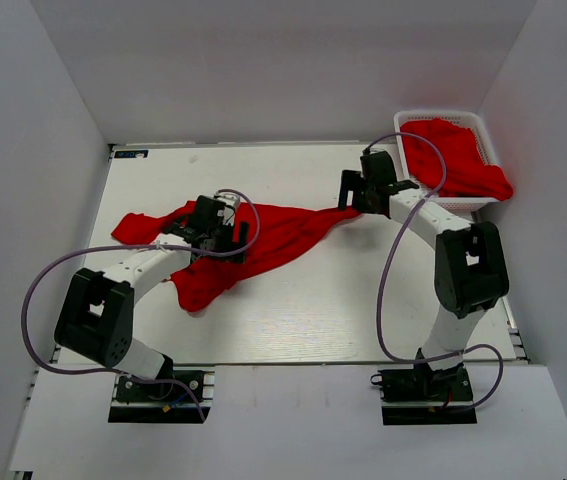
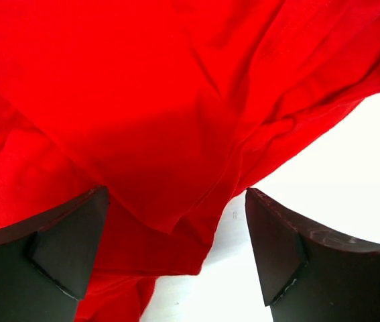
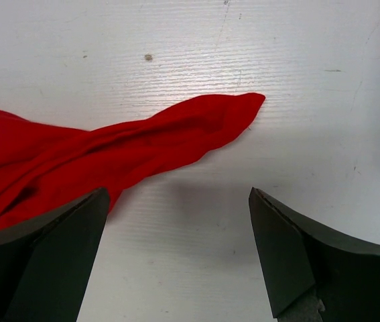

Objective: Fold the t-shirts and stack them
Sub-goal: Flatten out the tshirt

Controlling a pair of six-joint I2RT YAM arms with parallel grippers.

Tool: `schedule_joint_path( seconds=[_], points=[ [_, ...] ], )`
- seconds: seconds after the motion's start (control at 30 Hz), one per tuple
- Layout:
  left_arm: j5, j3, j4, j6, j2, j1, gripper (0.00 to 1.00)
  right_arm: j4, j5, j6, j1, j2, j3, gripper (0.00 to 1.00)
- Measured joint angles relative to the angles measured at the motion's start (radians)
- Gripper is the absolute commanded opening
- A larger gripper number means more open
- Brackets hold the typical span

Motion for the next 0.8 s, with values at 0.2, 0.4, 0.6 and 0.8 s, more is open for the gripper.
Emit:
schedule_joint_path(
  seconds=[0.2, 0.4, 0.6, 0.8],
  points=[
    [0.021, -0.001, 0.02, 0.048, 0.025, 0.0, 0.87, -0.002, -0.035, -0.002, -0.017, 0.027, 0.014, 0.9],
    [0.029, -0.001, 0.01, 0.076, 0.074, 0.0, 0.67, -0.009, -0.053, -0.005, -0.026, 0.049, 0.039, 0.9],
    [0.009, 0.002, 0.005, 0.081, 0.079, 0.0, 0.2, -0.011, -0.068, -0.006, -0.035, 0.069, 0.065, 0.9],
    [-0.03, 0.007, 0.003, 0.076, 0.079, 0.0, 0.0, -0.014, -0.08, -0.006, -0.037, 0.105, 0.075, 0.9]
  ],
)
